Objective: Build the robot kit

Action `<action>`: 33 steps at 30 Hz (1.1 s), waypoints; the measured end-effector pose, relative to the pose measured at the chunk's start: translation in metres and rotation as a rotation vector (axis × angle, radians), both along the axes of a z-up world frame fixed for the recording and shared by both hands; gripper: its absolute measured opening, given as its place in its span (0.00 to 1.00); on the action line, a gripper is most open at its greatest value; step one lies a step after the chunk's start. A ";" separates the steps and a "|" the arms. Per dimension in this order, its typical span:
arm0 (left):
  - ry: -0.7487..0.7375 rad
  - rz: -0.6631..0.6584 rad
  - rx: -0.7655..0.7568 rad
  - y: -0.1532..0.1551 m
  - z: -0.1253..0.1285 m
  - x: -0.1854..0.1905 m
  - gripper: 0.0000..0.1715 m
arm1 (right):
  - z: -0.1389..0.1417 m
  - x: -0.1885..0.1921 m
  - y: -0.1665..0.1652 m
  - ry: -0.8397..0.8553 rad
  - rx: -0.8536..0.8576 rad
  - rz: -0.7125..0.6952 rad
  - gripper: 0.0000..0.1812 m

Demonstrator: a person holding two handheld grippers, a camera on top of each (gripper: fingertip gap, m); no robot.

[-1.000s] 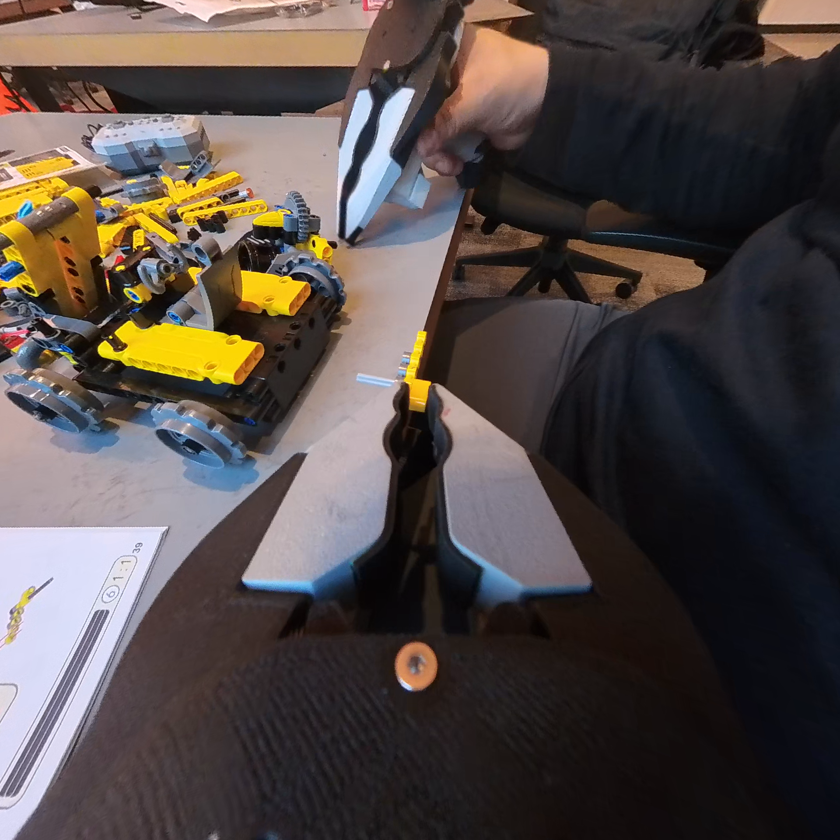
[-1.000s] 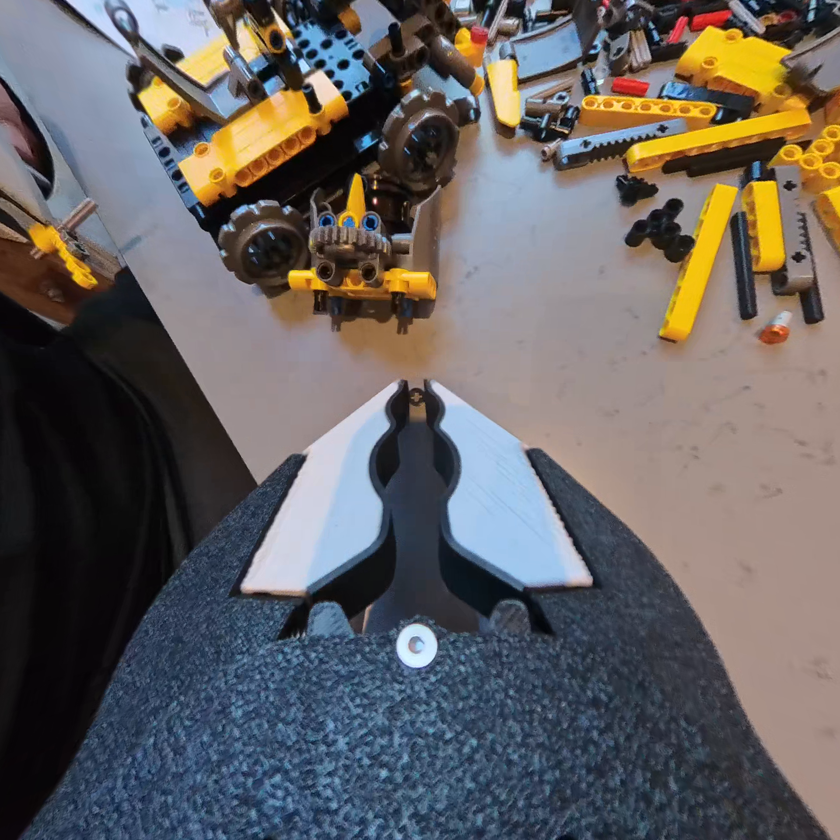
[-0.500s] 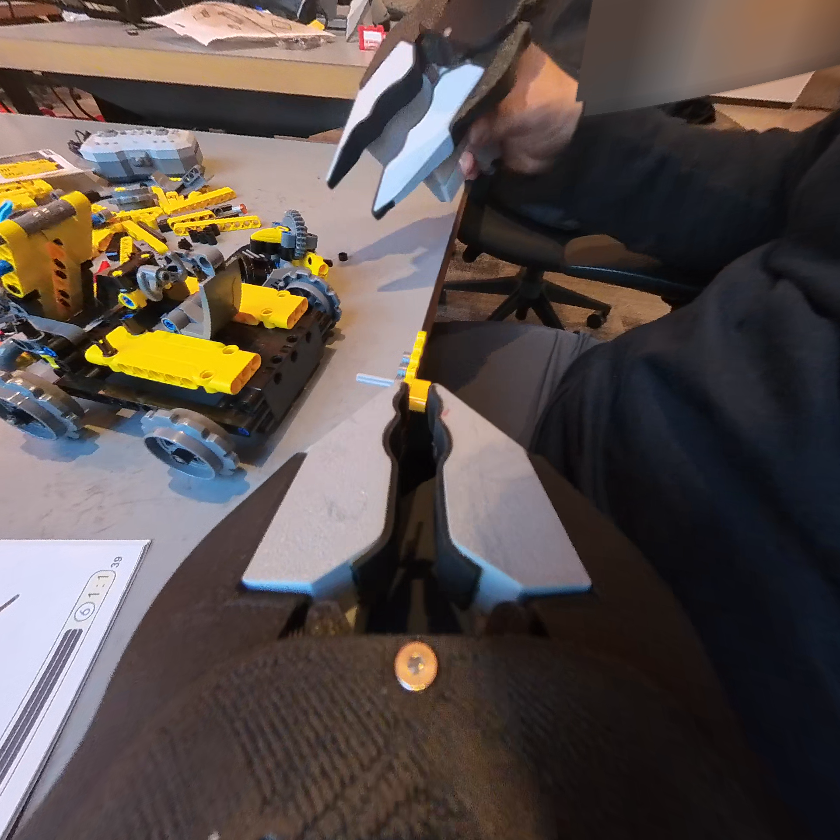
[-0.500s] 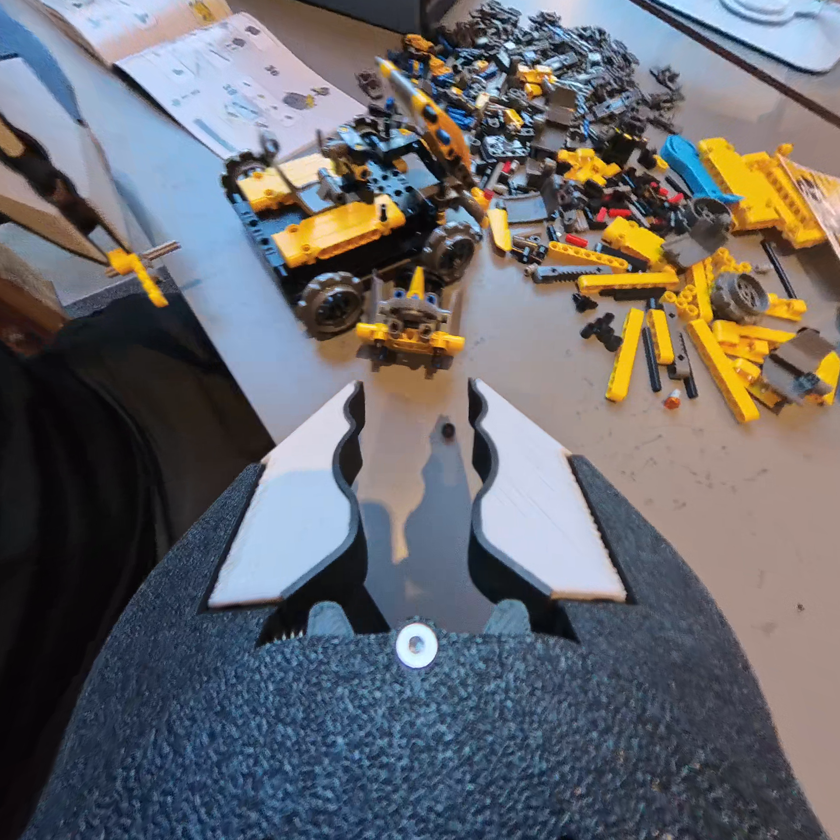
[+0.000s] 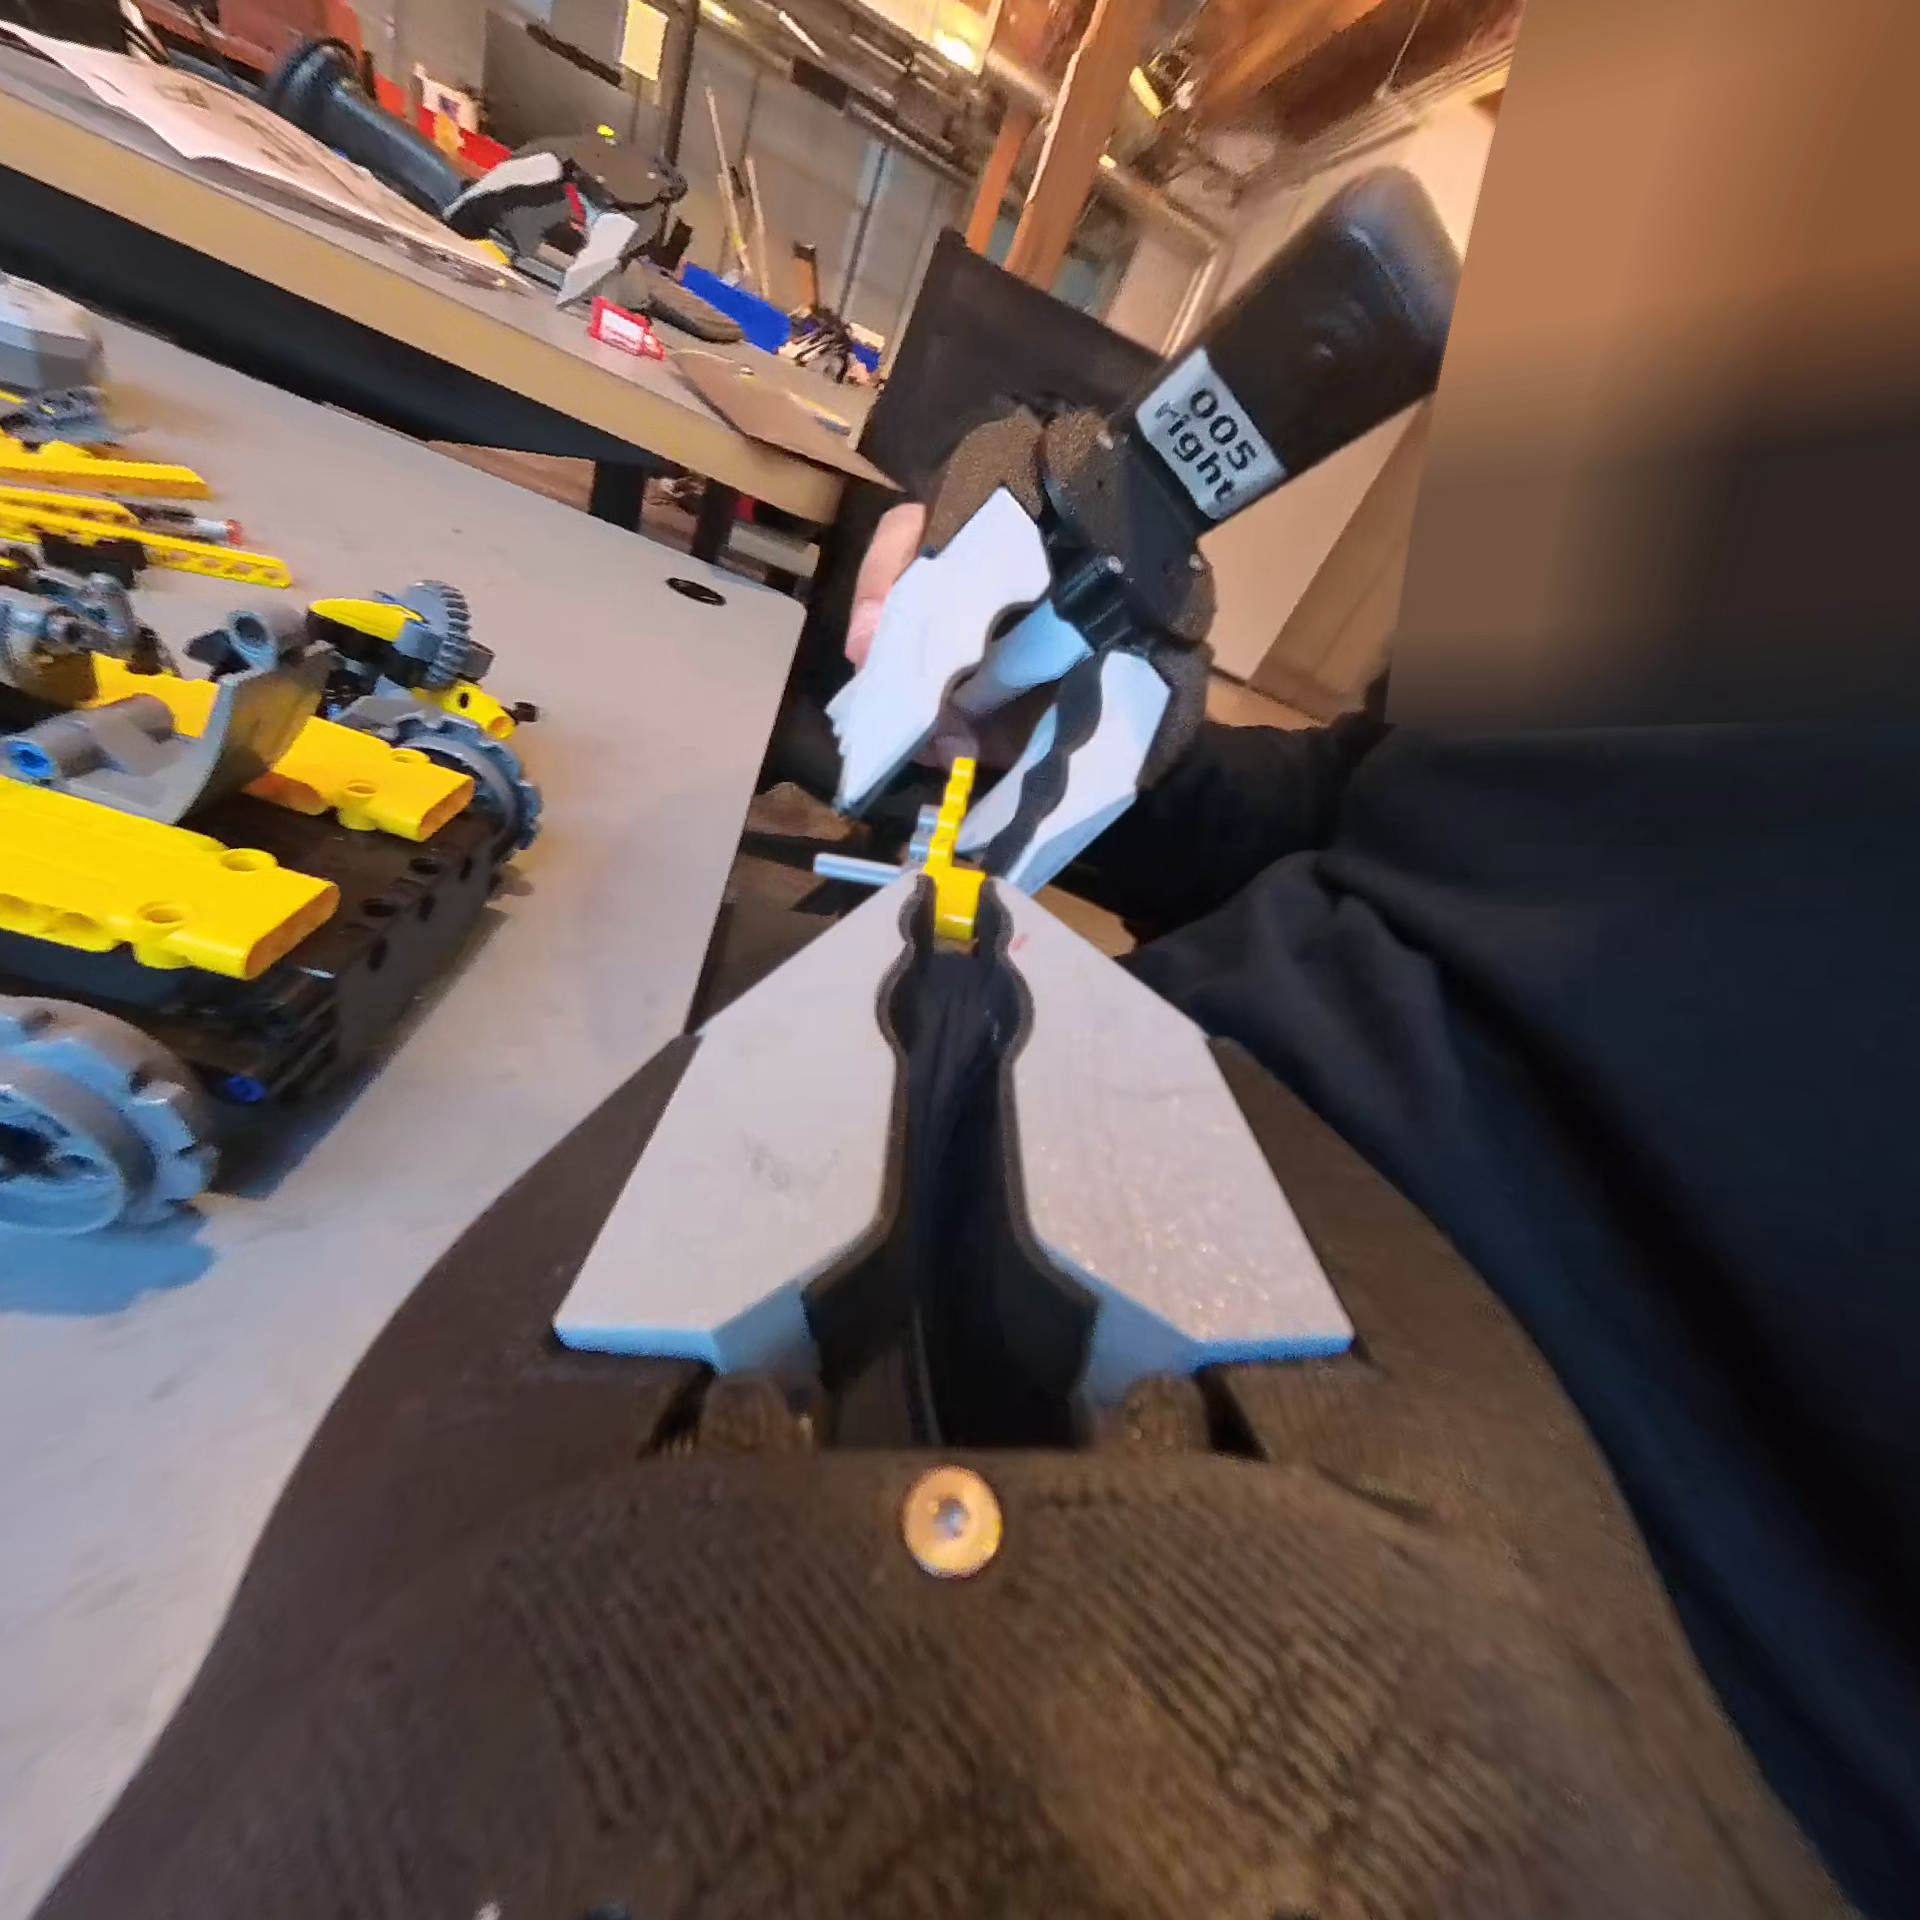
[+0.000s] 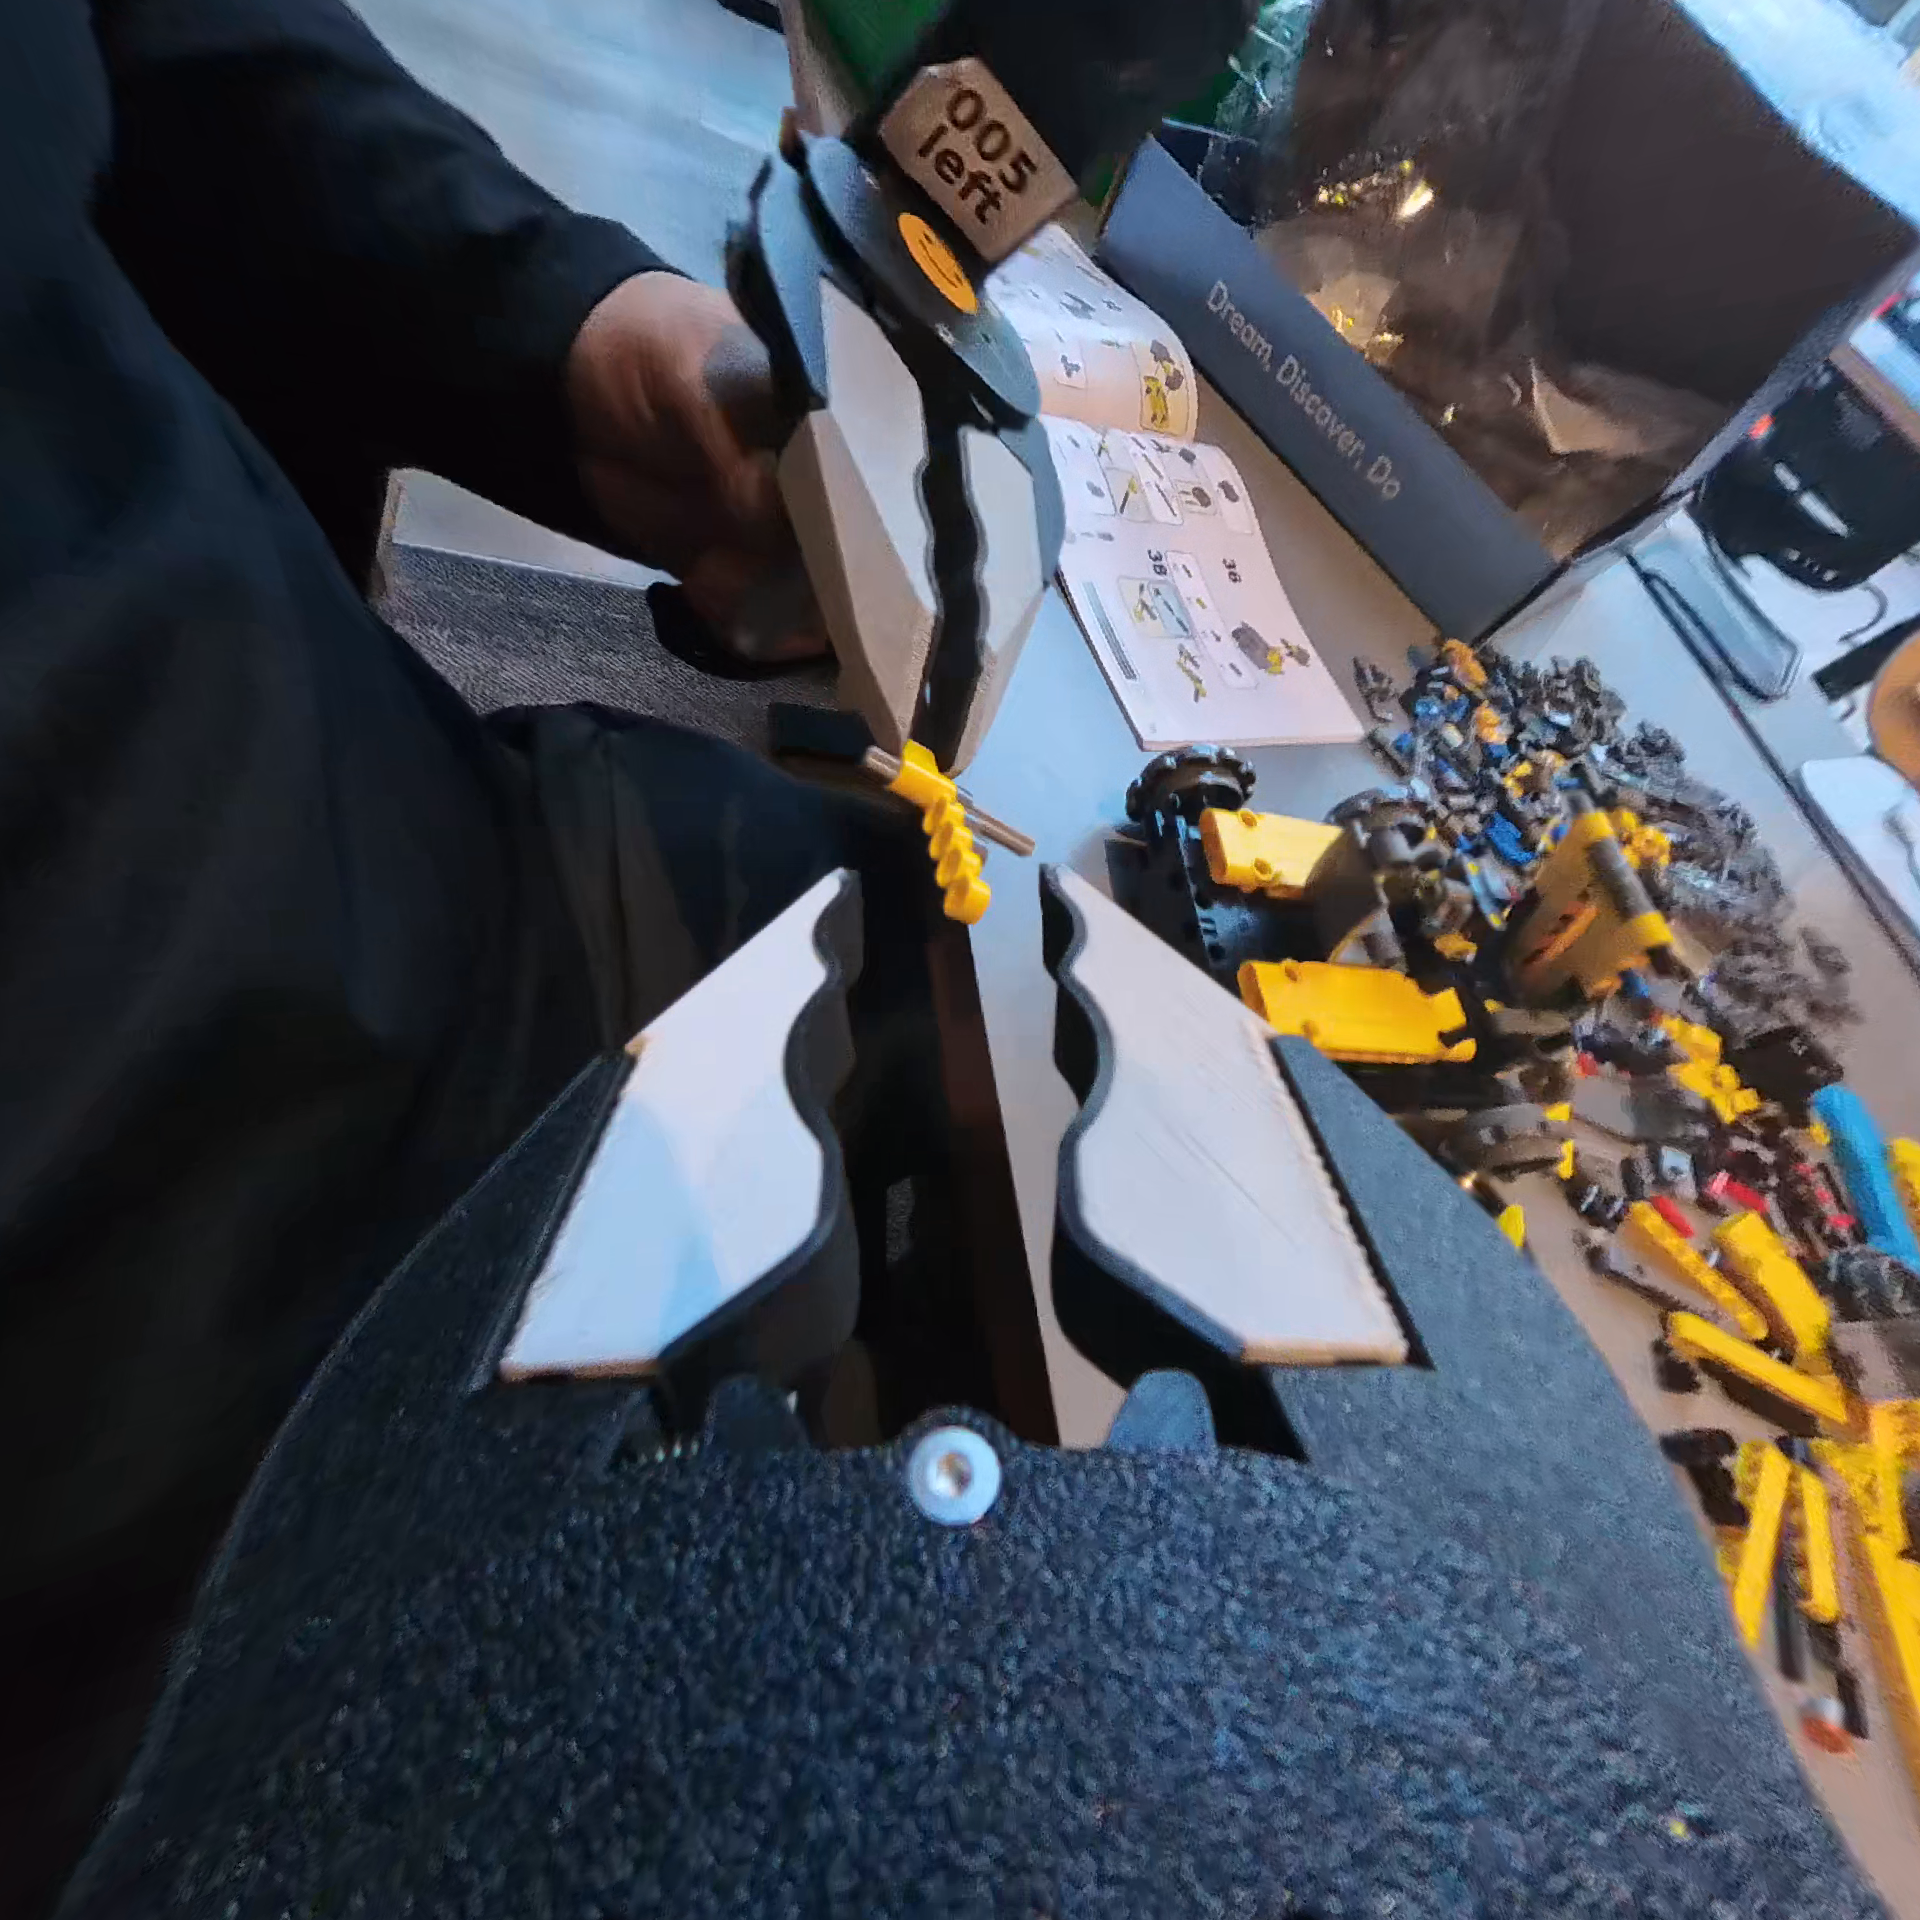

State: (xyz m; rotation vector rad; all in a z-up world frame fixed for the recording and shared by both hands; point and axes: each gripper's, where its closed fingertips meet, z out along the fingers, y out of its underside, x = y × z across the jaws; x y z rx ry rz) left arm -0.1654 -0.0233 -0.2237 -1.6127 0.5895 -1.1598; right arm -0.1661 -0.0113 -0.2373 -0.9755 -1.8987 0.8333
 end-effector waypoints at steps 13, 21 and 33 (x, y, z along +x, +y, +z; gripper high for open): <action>0.146 0.018 -0.017 0.001 -0.014 0.004 0.07 | -0.010 0.001 -0.007 -0.049 -0.062 -0.020 0.06; 0.448 0.066 0.214 -0.007 -0.021 0.012 0.13 | -0.014 0.007 -0.016 -0.199 -0.572 -0.025 0.05; 0.490 0.077 0.262 -0.013 -0.014 0.025 0.03 | -0.008 0.017 -0.031 -0.216 -0.920 0.060 0.06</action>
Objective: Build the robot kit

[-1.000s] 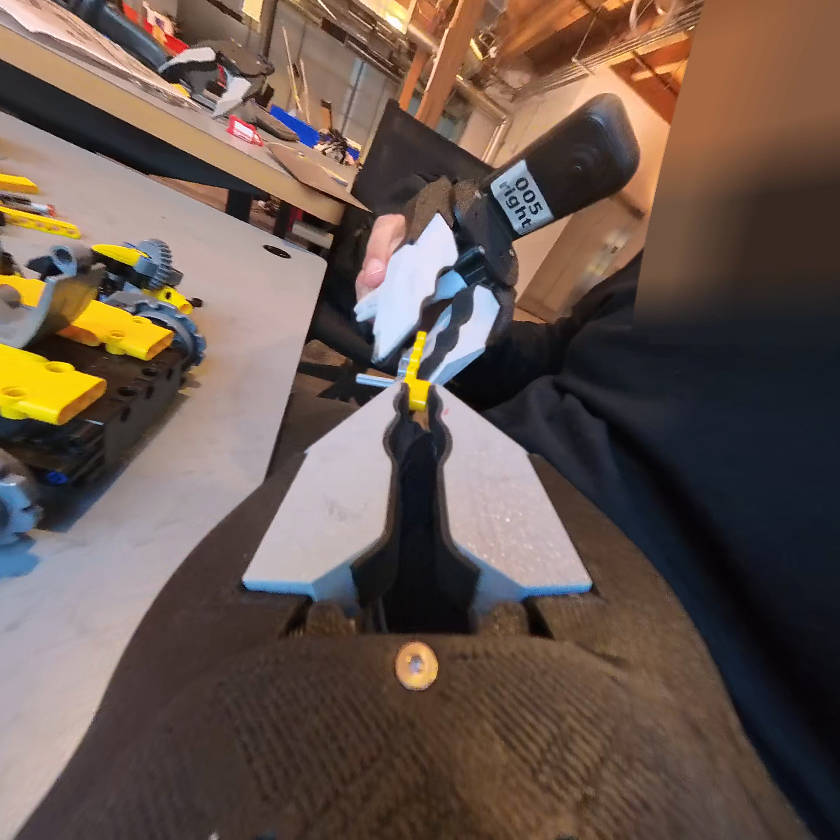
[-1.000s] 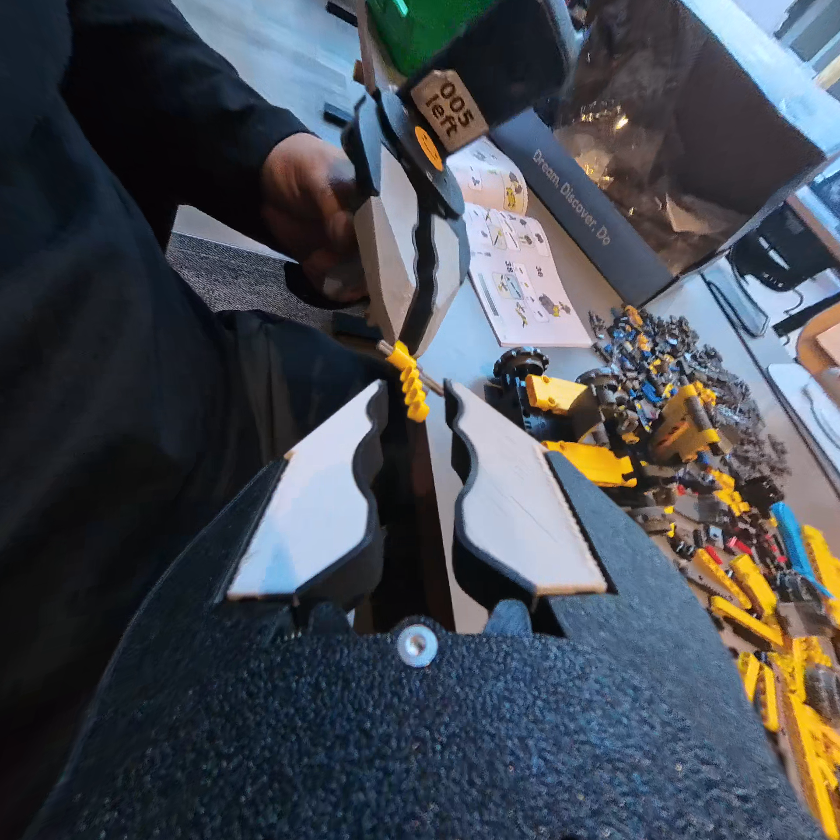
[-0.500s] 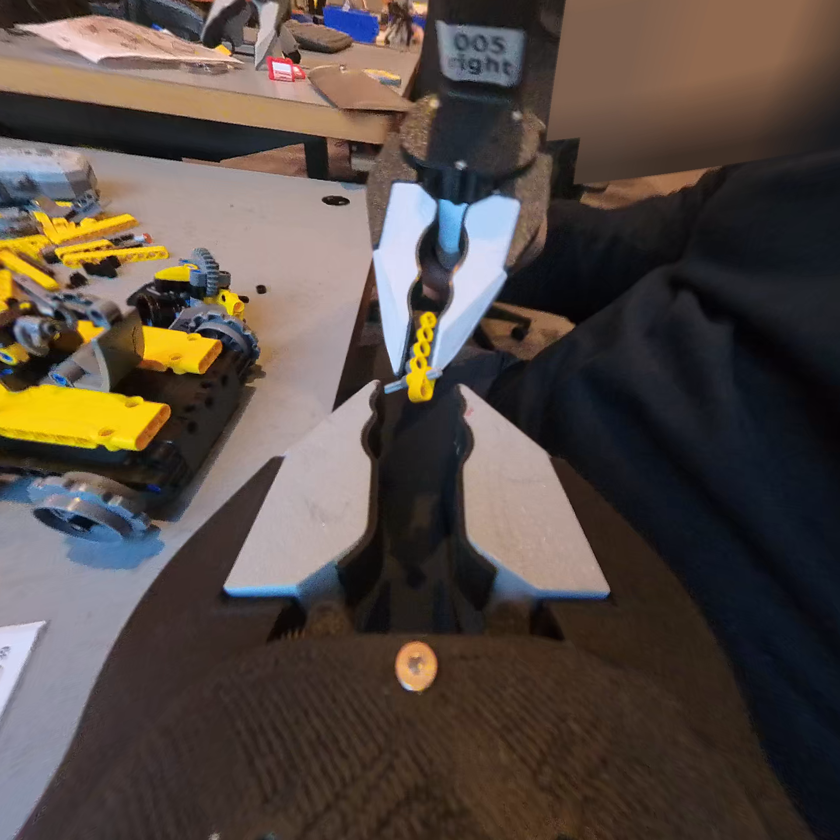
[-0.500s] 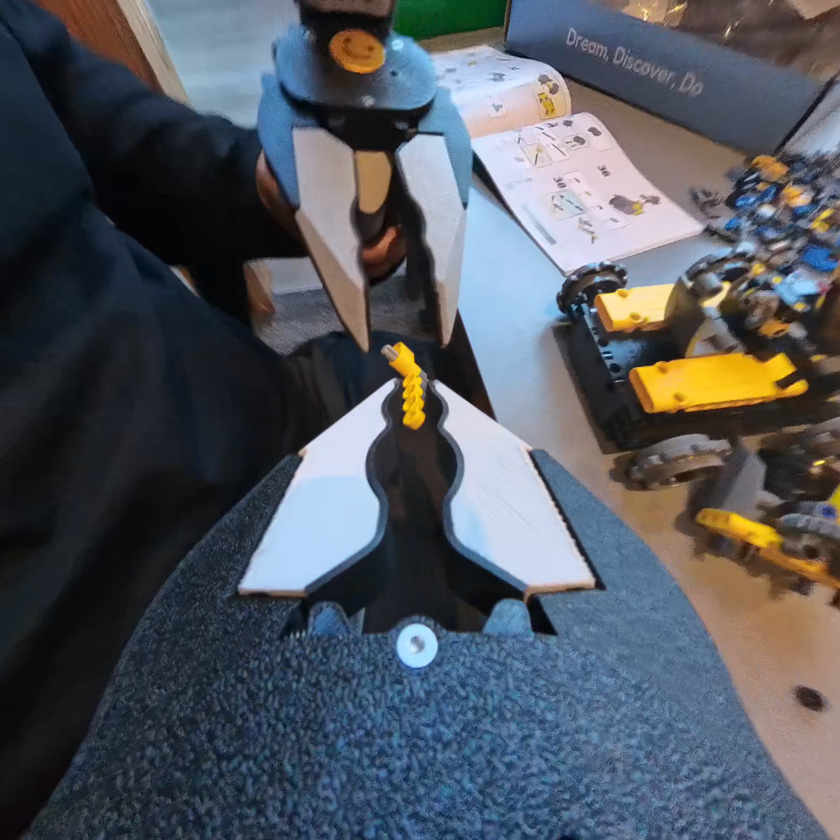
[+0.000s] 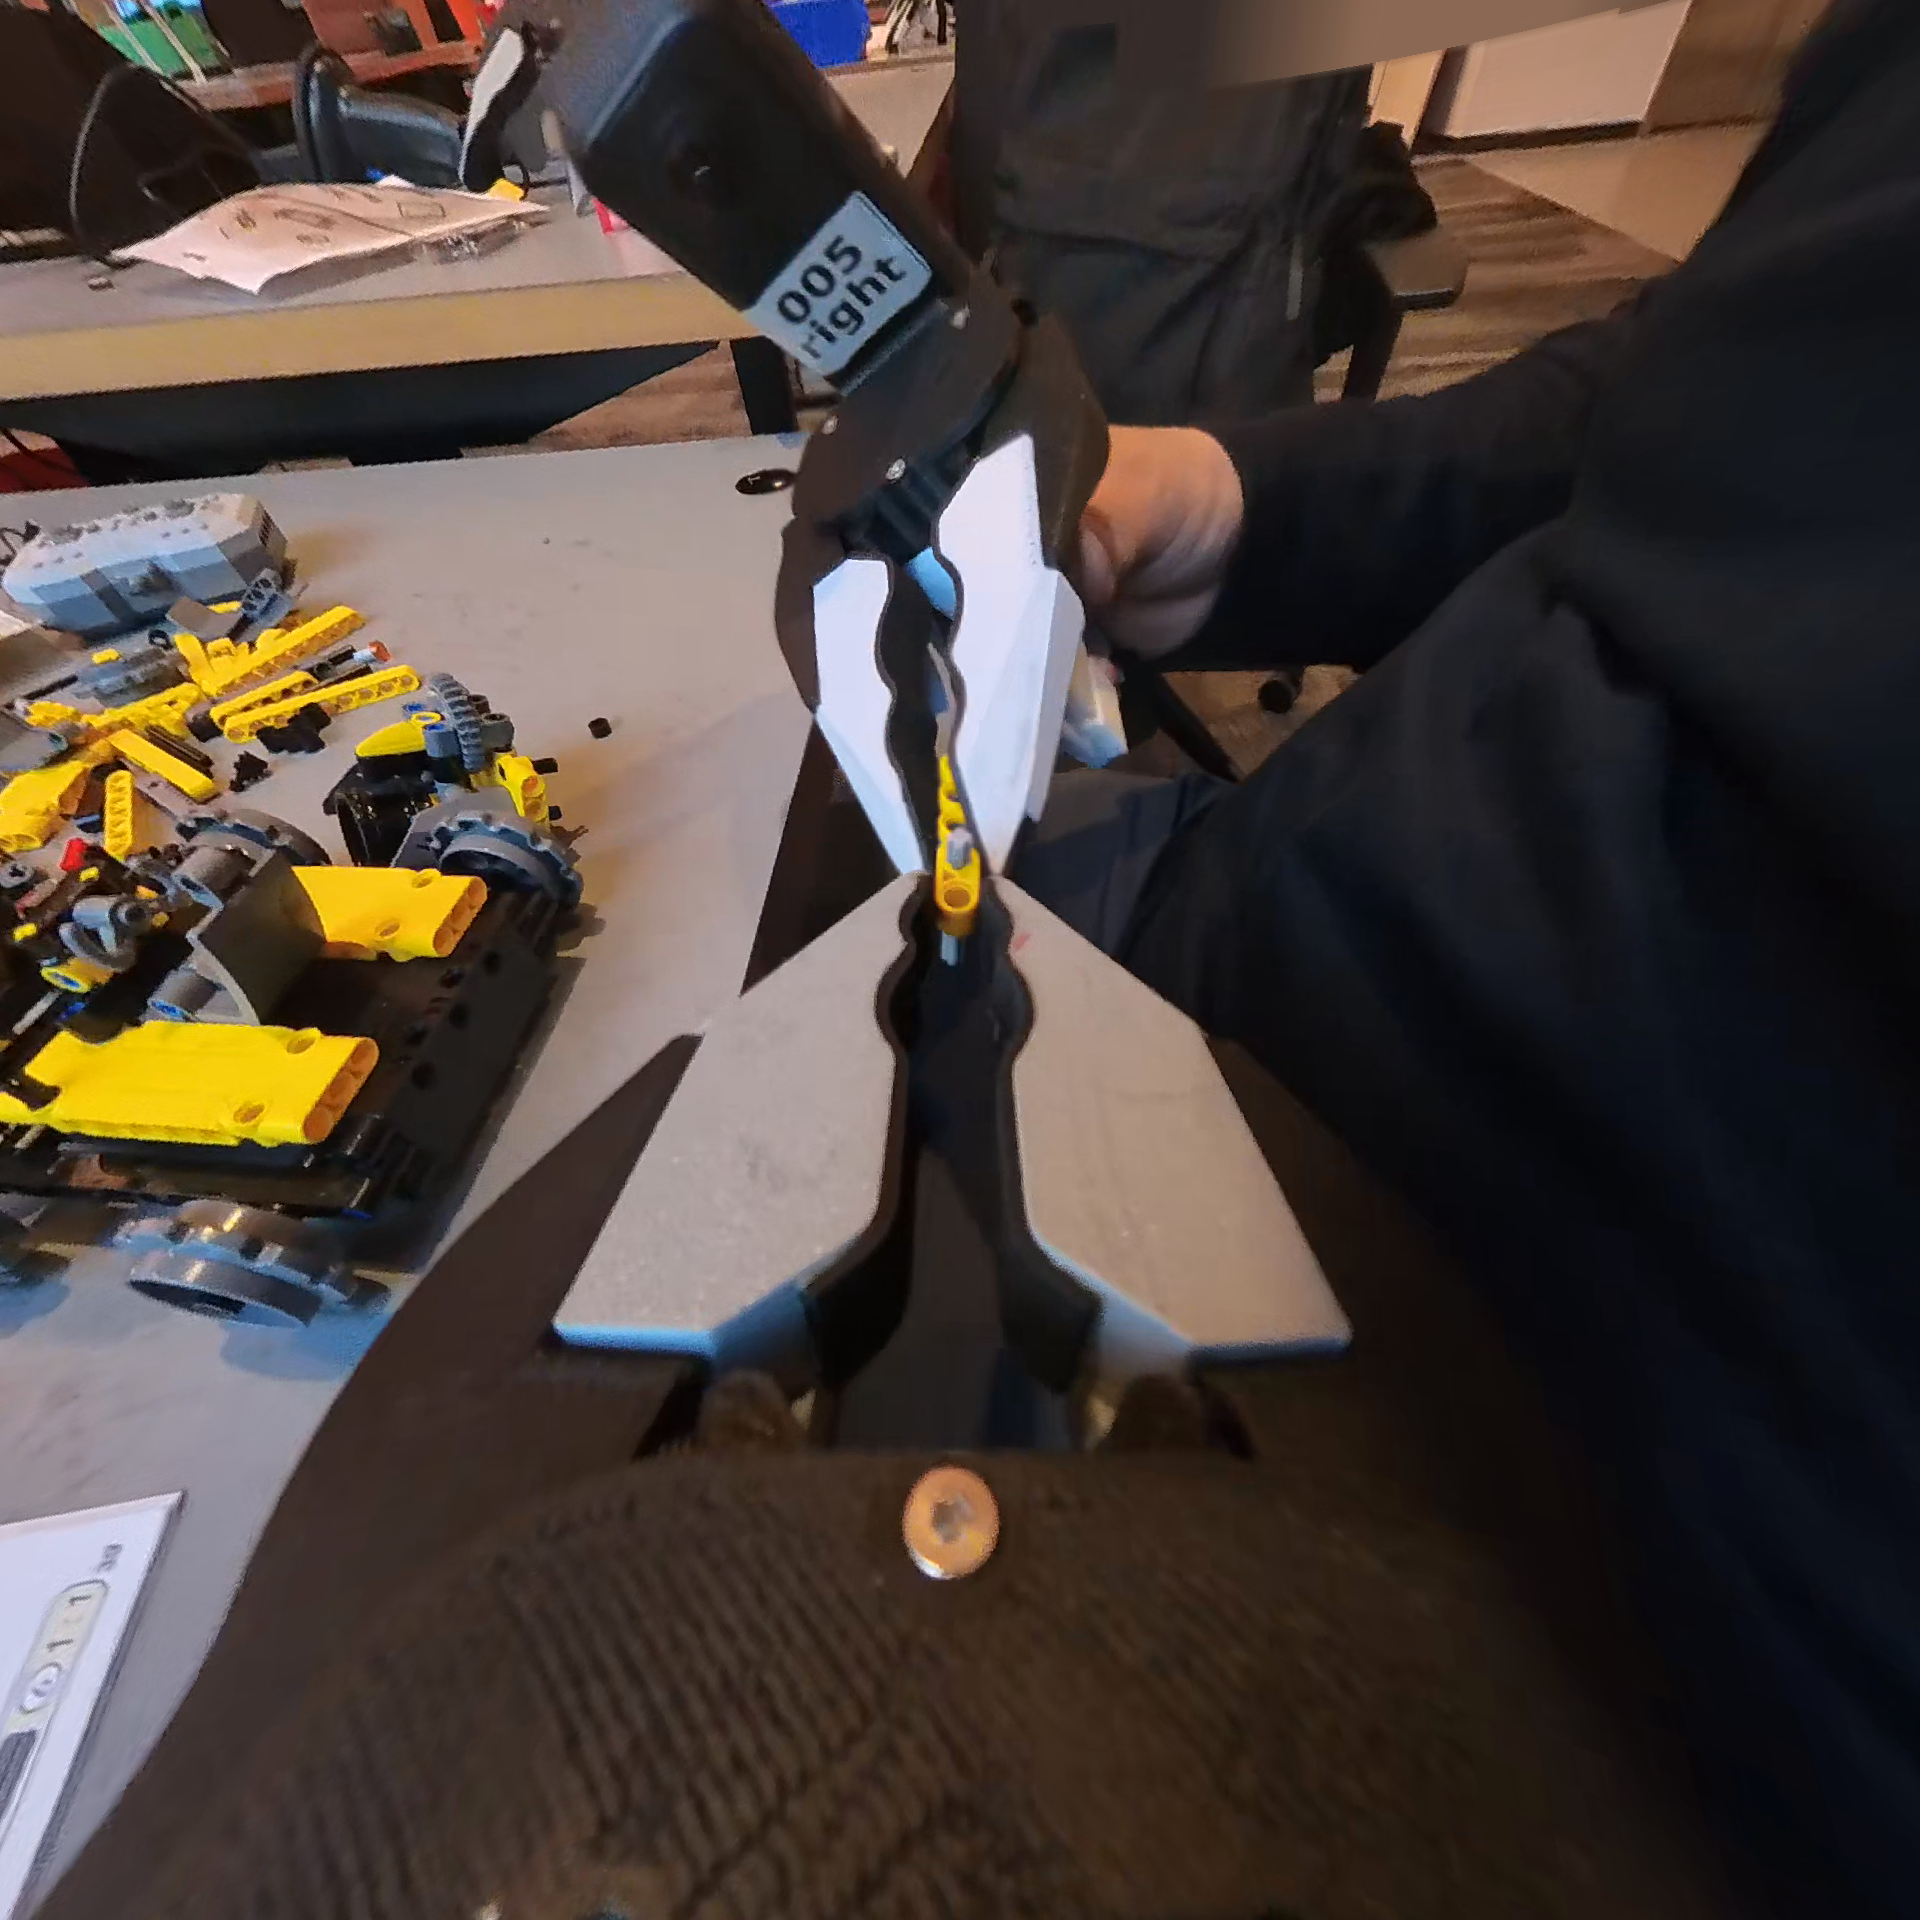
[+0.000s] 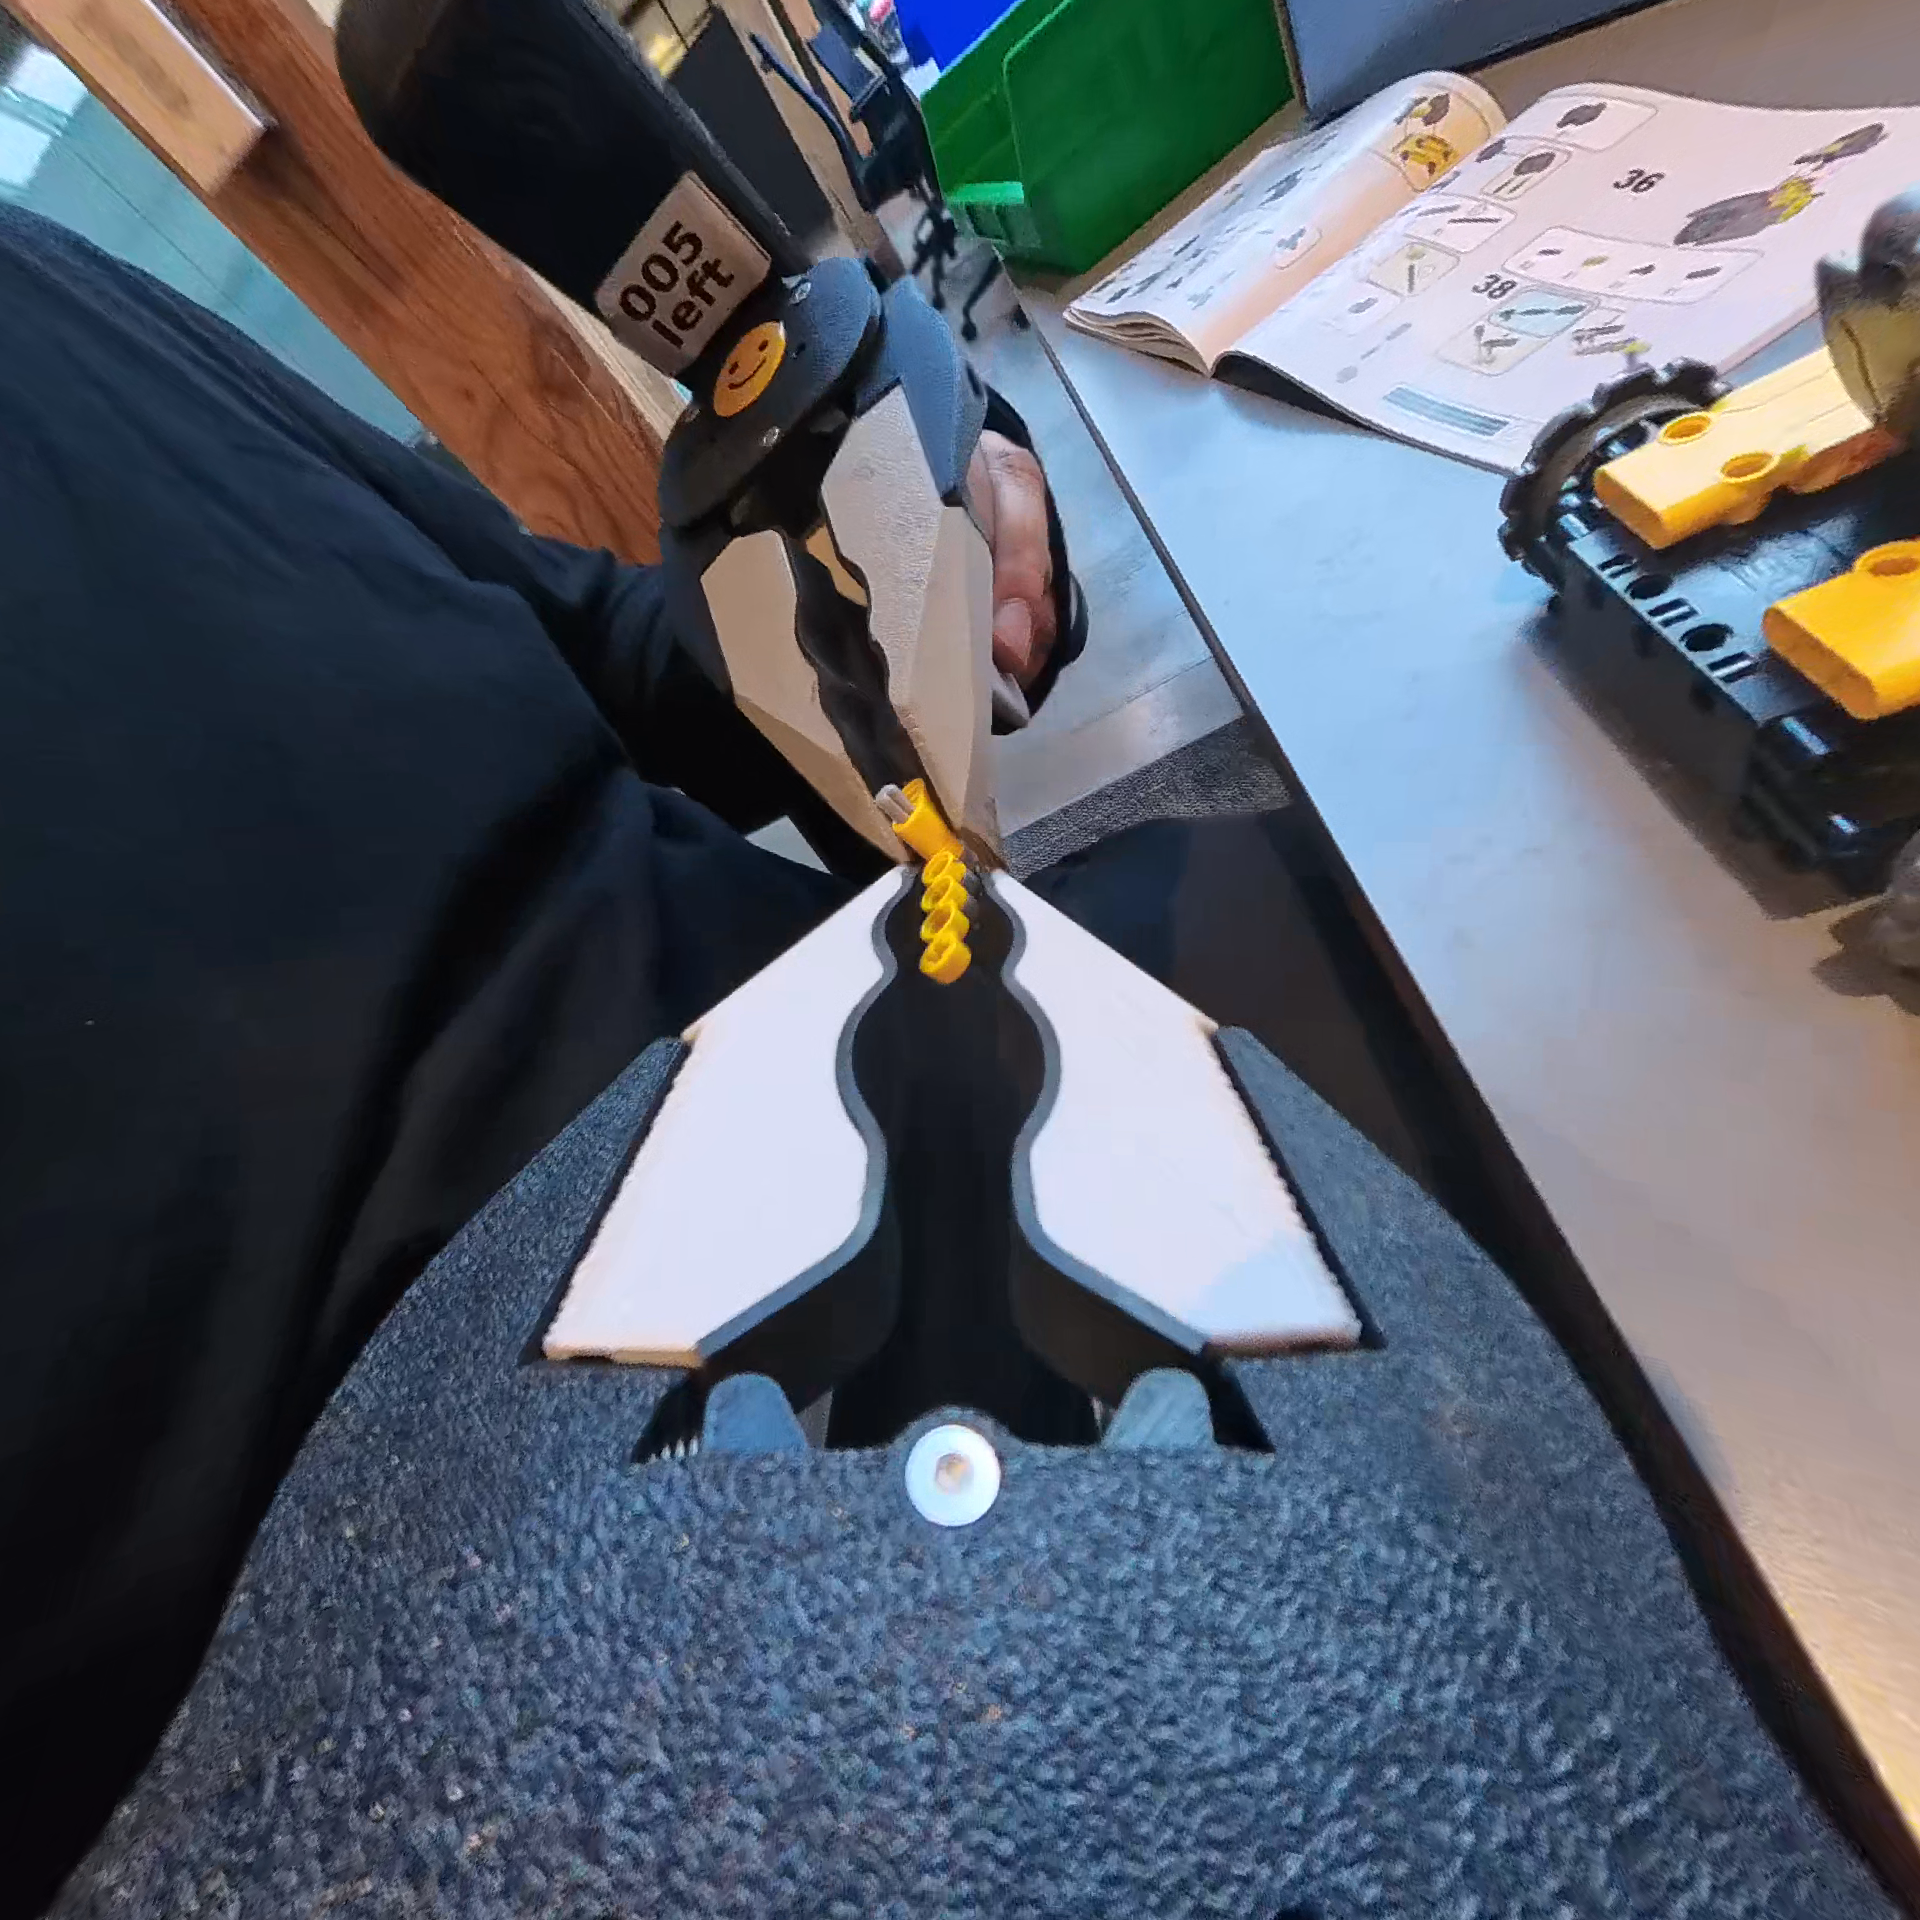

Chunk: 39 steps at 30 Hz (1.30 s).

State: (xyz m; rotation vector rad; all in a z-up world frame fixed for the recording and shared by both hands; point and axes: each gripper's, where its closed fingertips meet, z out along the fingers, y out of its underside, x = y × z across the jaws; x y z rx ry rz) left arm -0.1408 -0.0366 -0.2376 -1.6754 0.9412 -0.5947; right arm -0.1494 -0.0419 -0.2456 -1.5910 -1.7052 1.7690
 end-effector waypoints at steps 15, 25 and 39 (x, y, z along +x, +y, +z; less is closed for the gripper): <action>-0.511 -0.001 -0.516 0.011 -0.002 -0.014 0.03 | 0.003 -0.004 0.013 0.158 0.658 -0.130 0.32; -0.700 -0.011 -0.838 0.008 -0.017 -0.003 0.03 | -0.034 -0.009 0.015 0.024 1.310 -0.009 0.18; 0.214 0.024 -0.282 -0.004 -0.041 -0.005 0.08 | -0.061 0.001 -0.003 -0.112 1.040 0.013 0.16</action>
